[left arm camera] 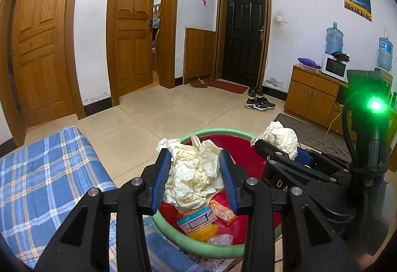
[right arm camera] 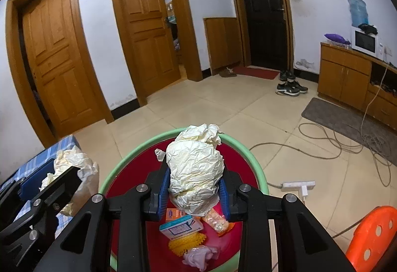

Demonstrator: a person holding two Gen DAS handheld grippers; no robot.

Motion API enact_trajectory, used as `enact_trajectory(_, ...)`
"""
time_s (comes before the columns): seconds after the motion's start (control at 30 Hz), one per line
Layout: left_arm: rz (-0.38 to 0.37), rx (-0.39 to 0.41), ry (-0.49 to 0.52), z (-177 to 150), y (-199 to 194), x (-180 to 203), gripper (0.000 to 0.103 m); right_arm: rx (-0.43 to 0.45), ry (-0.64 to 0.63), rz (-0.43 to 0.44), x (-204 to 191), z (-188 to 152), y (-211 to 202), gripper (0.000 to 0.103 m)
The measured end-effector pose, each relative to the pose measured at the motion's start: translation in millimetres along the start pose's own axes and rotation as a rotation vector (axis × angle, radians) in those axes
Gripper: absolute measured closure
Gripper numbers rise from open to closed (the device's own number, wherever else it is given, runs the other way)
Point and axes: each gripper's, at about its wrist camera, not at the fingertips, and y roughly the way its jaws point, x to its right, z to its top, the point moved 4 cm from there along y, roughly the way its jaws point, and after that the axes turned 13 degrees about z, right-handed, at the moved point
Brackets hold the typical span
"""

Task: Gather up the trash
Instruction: 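Open the left tool over the bin while the right tool releases its paper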

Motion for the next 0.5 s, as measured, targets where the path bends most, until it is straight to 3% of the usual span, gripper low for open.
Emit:
enact_trajectory(0.27, 0.006, -0.002, 0.017, -1.0, -1.2, 5.4, 0.060, 0.004, 0.005, -0.001, 2.0, 1.0, -1.1, 0.067)
enact_trajectory(0.5, 0.001, -0.024, -0.035, -0.9, 1.8, -2.9, 0.045, -0.002, 0.007, 0.012, 2.5, 1.2, -1.1, 0.067)
